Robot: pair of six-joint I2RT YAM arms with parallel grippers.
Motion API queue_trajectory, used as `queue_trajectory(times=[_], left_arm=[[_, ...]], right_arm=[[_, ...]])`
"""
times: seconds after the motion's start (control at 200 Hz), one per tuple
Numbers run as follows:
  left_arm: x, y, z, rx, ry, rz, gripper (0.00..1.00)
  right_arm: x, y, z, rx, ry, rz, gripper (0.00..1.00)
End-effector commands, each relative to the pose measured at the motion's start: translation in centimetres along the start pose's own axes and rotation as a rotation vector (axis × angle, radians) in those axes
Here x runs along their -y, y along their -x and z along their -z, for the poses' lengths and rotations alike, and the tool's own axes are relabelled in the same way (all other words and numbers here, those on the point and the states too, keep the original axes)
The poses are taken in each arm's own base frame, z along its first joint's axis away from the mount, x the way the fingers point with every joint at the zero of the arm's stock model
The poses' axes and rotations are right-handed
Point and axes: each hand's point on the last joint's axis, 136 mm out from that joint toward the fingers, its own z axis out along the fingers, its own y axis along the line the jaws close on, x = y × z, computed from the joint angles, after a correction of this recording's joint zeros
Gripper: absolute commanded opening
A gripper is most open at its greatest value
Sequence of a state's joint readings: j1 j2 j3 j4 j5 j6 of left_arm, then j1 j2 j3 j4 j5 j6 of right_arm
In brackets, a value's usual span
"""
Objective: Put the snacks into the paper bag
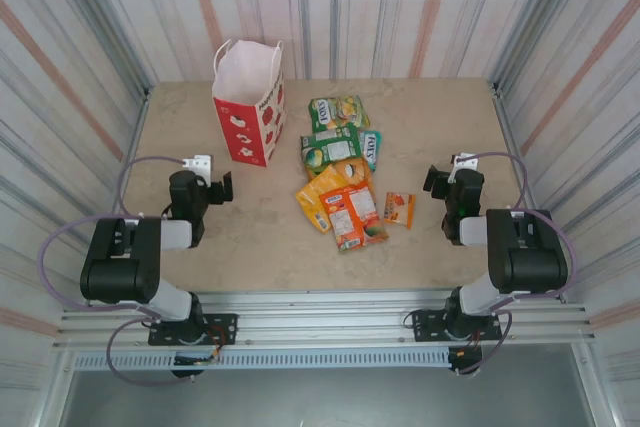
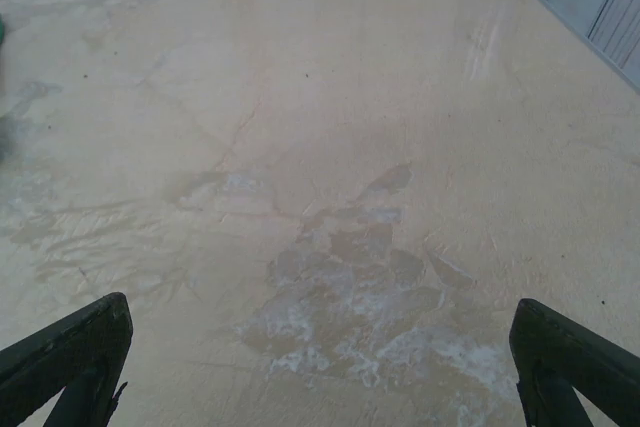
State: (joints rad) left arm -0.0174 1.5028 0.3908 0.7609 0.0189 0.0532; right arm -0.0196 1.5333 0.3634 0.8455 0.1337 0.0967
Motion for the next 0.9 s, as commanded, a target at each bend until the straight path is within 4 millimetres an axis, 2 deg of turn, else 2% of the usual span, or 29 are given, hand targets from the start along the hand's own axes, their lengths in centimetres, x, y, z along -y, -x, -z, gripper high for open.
queue_trajectory(times=[0.0,0.892], left_arm=[[0.28,1.42,-0.29,0.042,-0.012,-0.02,0.99],[0.16,1.43,-0.18,0.047,-0.028,-0.005,0.99]], right_arm=[[-0.15,0.88,-0.31,0.025,-0.004,-0.018,0.99],[-0.1,0.81,-0.28,0.021,0.013,-0.028,0.99]])
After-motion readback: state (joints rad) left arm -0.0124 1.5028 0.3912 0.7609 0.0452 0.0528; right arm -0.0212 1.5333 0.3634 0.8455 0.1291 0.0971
